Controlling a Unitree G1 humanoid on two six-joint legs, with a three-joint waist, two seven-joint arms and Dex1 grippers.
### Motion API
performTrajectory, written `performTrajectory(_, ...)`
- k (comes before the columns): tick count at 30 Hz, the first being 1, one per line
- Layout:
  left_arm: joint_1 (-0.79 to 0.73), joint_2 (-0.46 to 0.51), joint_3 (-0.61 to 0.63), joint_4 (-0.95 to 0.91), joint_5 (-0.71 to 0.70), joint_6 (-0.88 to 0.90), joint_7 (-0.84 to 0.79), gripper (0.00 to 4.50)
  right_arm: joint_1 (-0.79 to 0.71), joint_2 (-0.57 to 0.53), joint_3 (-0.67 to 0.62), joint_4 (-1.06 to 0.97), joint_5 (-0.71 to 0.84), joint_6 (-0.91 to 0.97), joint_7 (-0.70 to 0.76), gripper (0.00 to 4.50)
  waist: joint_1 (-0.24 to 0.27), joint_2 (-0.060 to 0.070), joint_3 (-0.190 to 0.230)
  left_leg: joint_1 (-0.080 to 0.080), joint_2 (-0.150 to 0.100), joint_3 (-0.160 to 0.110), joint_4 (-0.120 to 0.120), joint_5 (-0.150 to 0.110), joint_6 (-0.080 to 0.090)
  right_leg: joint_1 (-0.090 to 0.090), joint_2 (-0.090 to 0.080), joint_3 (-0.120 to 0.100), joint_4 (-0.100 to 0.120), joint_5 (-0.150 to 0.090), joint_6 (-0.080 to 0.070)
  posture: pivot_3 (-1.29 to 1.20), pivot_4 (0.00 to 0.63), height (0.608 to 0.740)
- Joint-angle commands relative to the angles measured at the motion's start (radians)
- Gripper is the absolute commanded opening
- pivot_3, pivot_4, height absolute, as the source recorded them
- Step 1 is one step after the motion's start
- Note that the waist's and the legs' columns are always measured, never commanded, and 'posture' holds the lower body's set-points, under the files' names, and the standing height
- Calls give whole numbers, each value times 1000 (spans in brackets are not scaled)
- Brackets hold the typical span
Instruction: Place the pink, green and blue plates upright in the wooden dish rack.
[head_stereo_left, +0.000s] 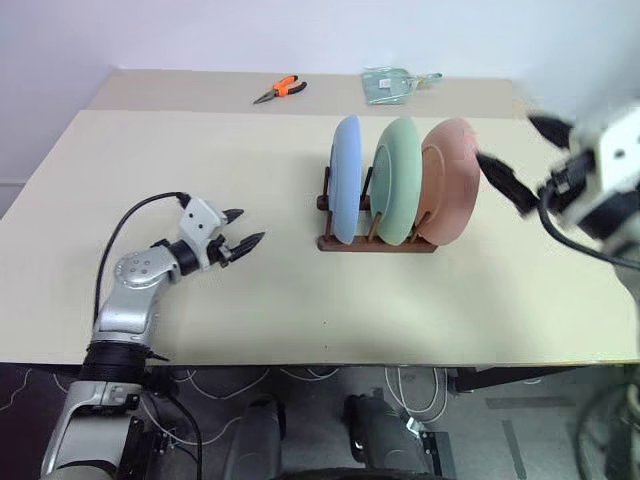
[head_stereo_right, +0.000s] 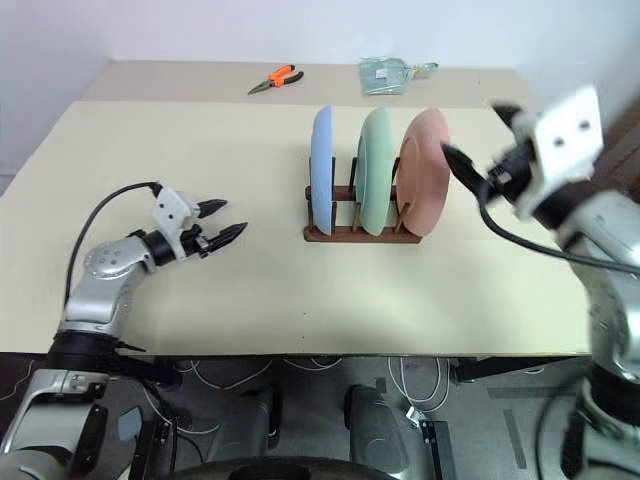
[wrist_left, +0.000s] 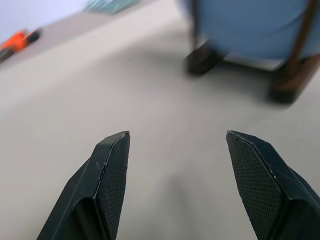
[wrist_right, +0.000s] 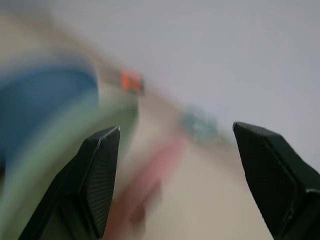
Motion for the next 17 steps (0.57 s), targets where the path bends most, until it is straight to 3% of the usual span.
performTrajectory(1,2,32,21,12,7,-37,-27,3148,194,14,-104,12,-8,-74,99,3665,-1,1,0,0,0,0,0,0,0,1,0,0,-1,0,0,0,150,732)
performTrajectory(6,25,34,5,-26,-11,5,-59,3148,305,80,-79,94,-11,-165,122,3665,-11,1,0,4,1,3,1,0,0,3,-1,2,-2,1,-1,0,150,732)
performTrajectory(17,93,27,3,-125,-16,64,-57,3148,300,95,-1,183,-20,-241,156,3665,-4,1,0,4,1,3,0,0,0,3,-1,2,-3,1,-1,0,150,732)
